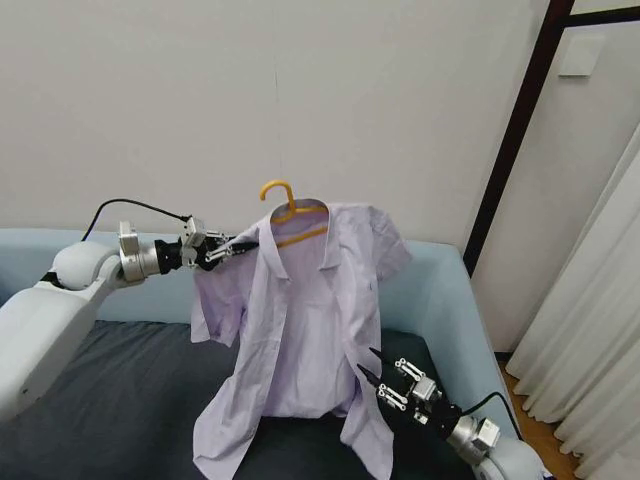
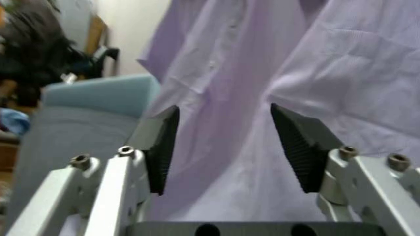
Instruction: Pick up the clothes from the sofa and hang them on the clothes hanger.
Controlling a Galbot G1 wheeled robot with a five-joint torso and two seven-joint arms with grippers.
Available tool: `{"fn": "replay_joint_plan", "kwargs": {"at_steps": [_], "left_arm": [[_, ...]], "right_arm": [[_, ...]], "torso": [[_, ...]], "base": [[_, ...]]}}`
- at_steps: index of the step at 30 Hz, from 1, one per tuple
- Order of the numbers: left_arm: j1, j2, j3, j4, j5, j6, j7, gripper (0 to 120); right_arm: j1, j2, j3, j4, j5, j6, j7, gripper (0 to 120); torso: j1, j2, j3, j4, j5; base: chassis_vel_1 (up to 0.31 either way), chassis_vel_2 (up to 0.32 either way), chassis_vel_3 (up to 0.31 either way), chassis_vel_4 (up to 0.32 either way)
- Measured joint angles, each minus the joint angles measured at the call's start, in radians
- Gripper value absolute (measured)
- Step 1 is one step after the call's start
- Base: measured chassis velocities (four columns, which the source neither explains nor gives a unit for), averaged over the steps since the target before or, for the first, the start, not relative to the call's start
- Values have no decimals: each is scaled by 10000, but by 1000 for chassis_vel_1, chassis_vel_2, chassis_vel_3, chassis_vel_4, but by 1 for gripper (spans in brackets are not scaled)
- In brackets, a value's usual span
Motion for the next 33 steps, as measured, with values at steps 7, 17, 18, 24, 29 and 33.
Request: {"fn": "replay_joint_plan", "kwargs": {"at_steps": [7,17,18,24,29,33], "left_arm": [[-982,353,183,-18,-546,188,532,7],[-861,627,387,-255,-509,180,2242,7],[-702,608,372,-303,-388,157,2517,7],[95,222,246,-412,575,37,3592,7],[752,-251,82,-363,1227,-76,3823,7],[980,-640,78,-193,1569,-150,3974,7]], "right_arm": [[62,-192,310,975,2602,-117,-89,84],[702,-1959,976,3311,5493,-2075,2101,100],[840,-2233,991,3404,5618,-2321,2109,100],[1453,-3538,849,3108,5685,-3219,433,100],[1537,-4359,804,2739,4932,-3812,-668,100],[1537,-4897,672,2642,4044,-4248,-707,100]], "torso": [[-1,0,0,3,6],[-1,0,0,1,-3],[-1,0,0,1,-1],[0,0,0,2,1],[-1,0,0,1,0],[0,0,0,1,-1]], "base": [[0,0,0,0],[0,0,0,0],[0,0,0,0],[0,0,0,0],[0,0,0,0],[0,0,0,0]]}}
